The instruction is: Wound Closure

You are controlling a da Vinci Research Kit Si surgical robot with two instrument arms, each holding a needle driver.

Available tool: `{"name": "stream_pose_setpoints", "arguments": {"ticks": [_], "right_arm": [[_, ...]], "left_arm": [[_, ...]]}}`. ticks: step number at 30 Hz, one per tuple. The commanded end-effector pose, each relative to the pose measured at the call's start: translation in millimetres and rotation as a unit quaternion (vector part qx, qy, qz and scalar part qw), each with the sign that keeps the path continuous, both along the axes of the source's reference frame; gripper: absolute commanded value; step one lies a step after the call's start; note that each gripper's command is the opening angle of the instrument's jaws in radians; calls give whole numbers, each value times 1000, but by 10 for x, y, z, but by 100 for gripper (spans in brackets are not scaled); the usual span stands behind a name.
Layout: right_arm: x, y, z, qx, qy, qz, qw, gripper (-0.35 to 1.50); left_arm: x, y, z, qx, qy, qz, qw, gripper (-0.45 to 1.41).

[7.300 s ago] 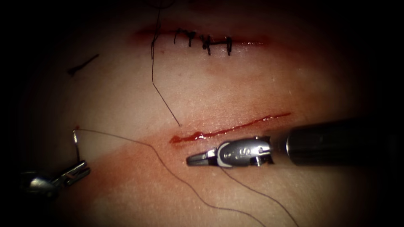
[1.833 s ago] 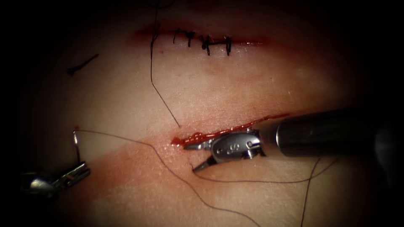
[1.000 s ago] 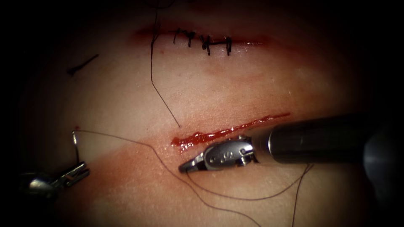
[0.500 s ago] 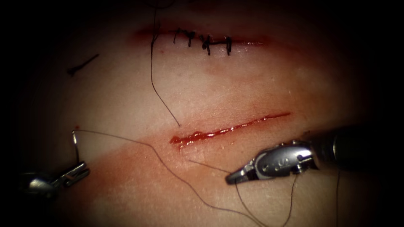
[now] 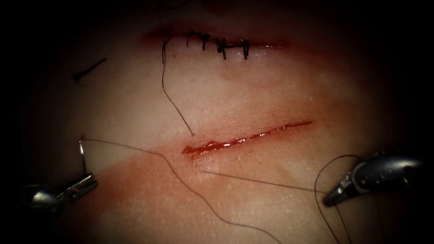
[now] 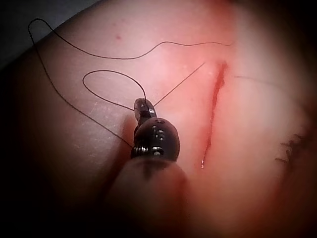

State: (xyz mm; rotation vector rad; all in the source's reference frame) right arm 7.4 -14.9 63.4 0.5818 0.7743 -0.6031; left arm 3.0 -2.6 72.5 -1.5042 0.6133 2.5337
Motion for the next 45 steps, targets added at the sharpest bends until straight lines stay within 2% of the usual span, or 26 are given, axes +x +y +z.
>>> {"name": "stream_pose_setpoints", "arguments": {"ticks": [1,8,17,24,27,28,29,30,31,32,35,38,42,45], "right_arm": [[-15,-5,-3,14,-20,2,1000,-35],[-67,-2,-26,40,-99,-1,994,-35],[-84,-13,-59,58,-135,-5,989,-35],[-101,11,-87,81,-192,-11,978,-35],[-94,32,-99,82,-208,5,975,-35],[-88,40,-101,76,-204,22,976,14],[-81,49,-105,71,-189,57,978,73],[-75,54,-106,62,-177,88,978,109],[-69,58,-108,49,-171,115,977,133],[-63,61,-109,41,-169,134,976,145],[-46,64,-110,46,-167,149,974,146],[-27,72,-112,47,-159,139,976,146],[-21,83,-117,51,-158,129,978,146],[-12,102,-123,53,-147,114,981,135]], "left_arm": [[-6,-4,7,1,-1,0,1000,-45],[-6,-3,8,1,-1,0,1000,-45],[-6,-4,8,1,-1,0,1000,-45],[-6,-4,8,1,-1,0,1000,-45],[-6,-4,8,1,-1,0,1000,-45],[-6,-4,8,1,-1,0,1000,-45],[-6,-4,8,1,-1,0,1000,-45],[-6,-4,8,1,-1,0,1000,-45],[-6,-4,8,1,-1,0,1000,-45],[-6,-4,8,1,-1,0,1000,-45],[-6,-5,8,1,-1,0,1000,-45],[-6,-5,8,1,-1,0,1000,-45],[-5,-5,8,1,-1,0,1000,-45],[-5,-5,8,1,-1,0,1000,-45]]}}
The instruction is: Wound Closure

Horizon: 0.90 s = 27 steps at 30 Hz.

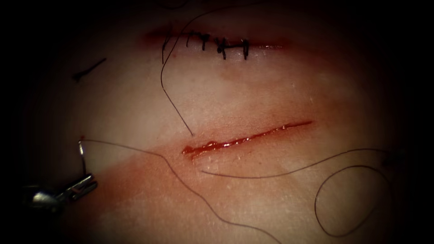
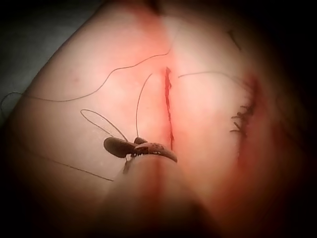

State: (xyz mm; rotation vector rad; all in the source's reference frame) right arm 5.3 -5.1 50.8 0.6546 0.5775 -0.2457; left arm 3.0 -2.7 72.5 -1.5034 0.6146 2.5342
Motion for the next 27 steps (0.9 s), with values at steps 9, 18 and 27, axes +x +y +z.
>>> {"name": "stream_pose_setpoints", "arguments": {"ticks": [9,18,27], "right_arm": [[38,56,-5,11,85,79,993,136],[37,32,5,87,77,18,993,136],[60,91,-7,122,182,147,965,133]], "left_arm": [[-6,-4,7,1,-1,0,1000,-45],[-6,-4,7,1,-1,0,1000,-45],[-7,-4,8,1,-1,0,1000,-45]]}}
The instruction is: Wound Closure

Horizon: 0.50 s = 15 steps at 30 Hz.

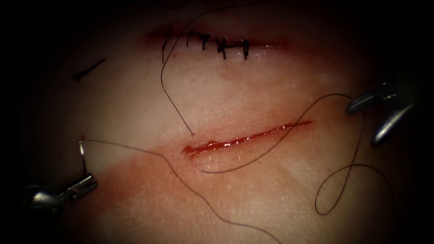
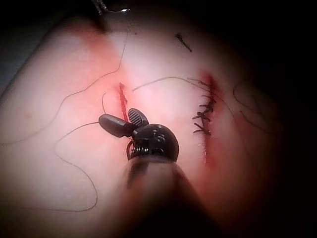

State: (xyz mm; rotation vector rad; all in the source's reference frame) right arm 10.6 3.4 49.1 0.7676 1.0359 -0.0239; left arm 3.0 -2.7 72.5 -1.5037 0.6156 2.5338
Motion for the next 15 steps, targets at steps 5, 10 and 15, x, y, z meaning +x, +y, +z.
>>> {"name": "stream_pose_setpoints", "arguments": {"ticks": [5,10,15], "right_arm": [[18,39,20,18,69,106,992,131],[32,56,38,56,74,160,983,131],[43,59,42,120,77,184,973,130]], "left_arm": [[-6,-4,8,1,-1,0,1000,-45],[-6,-4,8,1,-1,0,1000,-45],[-5,-4,8,1,-1,1,1000,-45]]}}
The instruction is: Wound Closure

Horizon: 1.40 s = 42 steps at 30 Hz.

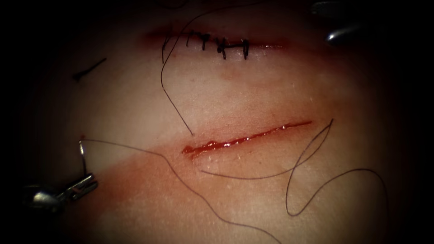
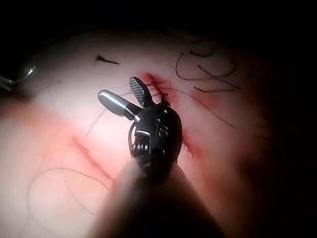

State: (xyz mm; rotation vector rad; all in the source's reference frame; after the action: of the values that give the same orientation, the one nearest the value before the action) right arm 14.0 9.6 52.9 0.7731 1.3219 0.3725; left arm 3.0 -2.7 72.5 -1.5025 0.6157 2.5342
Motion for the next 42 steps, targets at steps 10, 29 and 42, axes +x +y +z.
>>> {"name": "stream_pose_setpoints", "arguments": {"ticks": [10,29,42], "right_arm": [[91,-54,47,-161,3,-74,984,121],[172,-216,202,-328,-18,-207,922,99],[169,-223,232,-384,-49,-195,901,84]], "left_arm": [[-8,-5,8,1,-1,0,1000,-45],[-5,-6,7,1,-1,1,1000,-45],[-4,-6,7,1,-1,1,1000,-45]]}}
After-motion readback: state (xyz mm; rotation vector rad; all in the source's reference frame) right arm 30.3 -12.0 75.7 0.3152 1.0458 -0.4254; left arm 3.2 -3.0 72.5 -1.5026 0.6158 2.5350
